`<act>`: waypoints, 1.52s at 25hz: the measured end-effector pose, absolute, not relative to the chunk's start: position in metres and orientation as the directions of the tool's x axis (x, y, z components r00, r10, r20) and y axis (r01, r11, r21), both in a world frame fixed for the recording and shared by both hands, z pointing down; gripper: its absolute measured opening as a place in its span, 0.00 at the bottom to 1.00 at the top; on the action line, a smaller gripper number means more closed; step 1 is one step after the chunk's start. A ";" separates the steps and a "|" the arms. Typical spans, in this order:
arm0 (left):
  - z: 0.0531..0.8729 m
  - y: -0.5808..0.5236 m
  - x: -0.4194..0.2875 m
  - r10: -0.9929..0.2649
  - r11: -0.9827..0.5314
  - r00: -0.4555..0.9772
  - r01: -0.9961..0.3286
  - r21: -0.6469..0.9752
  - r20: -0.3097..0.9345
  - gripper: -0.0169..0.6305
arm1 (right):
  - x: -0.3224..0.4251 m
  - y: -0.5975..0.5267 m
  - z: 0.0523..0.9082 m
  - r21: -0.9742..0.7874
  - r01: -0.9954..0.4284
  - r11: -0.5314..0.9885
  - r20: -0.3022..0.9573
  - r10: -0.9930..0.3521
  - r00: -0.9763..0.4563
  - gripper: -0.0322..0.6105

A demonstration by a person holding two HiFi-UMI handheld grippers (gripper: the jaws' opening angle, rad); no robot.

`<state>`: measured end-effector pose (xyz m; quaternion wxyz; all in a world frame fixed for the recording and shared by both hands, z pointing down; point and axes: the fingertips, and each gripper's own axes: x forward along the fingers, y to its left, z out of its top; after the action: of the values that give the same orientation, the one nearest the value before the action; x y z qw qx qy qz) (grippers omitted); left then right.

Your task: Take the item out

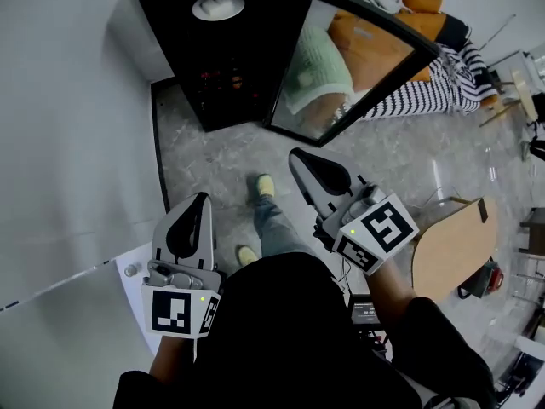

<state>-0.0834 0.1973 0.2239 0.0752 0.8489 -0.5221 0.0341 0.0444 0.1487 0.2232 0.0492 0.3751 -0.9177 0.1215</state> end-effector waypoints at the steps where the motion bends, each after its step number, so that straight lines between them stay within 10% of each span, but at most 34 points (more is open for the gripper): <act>1: 0.223 0.187 -0.080 -0.879 -0.448 0.457 -0.889 0.092 0.138 0.04 | 0.049 0.138 0.222 -0.189 -0.705 0.684 0.182 -0.681 -0.709 0.05; 38: 0.243 -0.024 -0.040 -0.874 -0.425 0.422 -0.904 0.042 0.243 0.04 | 0.085 -0.079 0.263 -0.309 -0.662 0.682 0.234 -0.620 -0.748 0.05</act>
<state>-0.0396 -0.0242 0.2428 0.0831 0.8390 -0.5298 0.0924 0.0847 -0.0792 0.2633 0.0553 0.3503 -0.9155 0.1901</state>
